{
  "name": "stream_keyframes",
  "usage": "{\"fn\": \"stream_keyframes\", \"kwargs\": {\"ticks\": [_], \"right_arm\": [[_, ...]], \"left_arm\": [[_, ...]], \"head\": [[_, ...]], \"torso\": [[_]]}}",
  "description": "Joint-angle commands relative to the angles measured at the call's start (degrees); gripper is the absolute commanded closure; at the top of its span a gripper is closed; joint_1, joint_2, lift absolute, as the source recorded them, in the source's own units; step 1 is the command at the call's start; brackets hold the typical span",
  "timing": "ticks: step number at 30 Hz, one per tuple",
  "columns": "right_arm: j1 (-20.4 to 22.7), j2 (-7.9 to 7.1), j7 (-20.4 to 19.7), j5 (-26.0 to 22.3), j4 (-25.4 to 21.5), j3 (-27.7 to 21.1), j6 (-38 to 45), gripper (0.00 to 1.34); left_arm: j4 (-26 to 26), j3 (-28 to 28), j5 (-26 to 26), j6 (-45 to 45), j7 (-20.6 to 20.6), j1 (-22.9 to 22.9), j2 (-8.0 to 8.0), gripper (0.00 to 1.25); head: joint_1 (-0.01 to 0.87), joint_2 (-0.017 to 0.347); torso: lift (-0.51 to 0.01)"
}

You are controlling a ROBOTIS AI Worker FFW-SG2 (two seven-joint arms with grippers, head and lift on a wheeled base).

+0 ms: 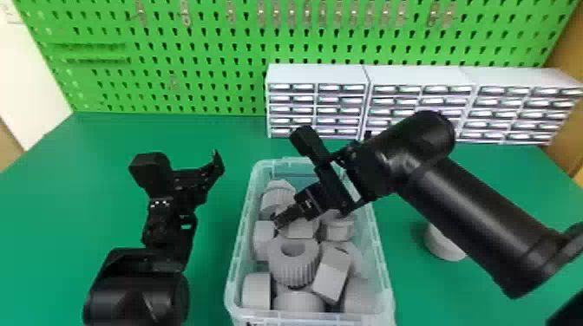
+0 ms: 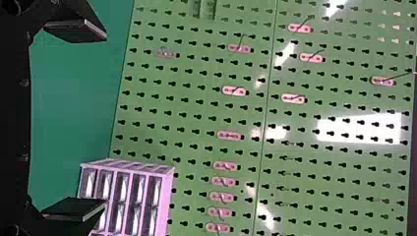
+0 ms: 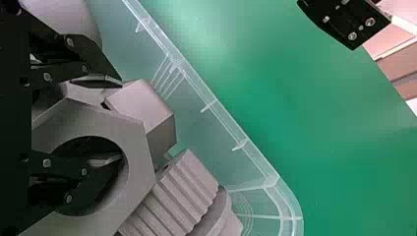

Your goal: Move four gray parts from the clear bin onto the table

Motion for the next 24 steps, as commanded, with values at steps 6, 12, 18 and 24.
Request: {"fn": "stream_keyframes", "kwargs": {"ticks": [6,12,18,24], "right_arm": [[-0.1,0.0,0.0,0.4,0.0,-0.3,0.0,0.9],[-0.1,0.0,0.0,0.1,-0.1,-1.0,0.0,1.01],[-0.1,-0.09,0.0,-0.3,-0.2,-1.5,0.0,1.01],[-0.1,-0.09,0.0,-0.3,-0.7,-2.6,0.6,1.01]], "left_arm": [[0.0,0.2,0.0,-0.1,0.0,0.0,0.0,0.1],[0.0,0.2,0.0,-0.1,0.0,0.1,0.0,0.1],[0.0,0.2,0.0,-0.1,0.0,0.1,0.0,0.1],[0.0,0.2,0.0,-0.1,0.0,0.2,0.0,0.1]], "head": [[0.693,0.072],[0.693,0.072],[0.693,0.072],[0.693,0.072]], "torso": [[-0.052],[-0.052],[-0.052],[-0.052]]}}
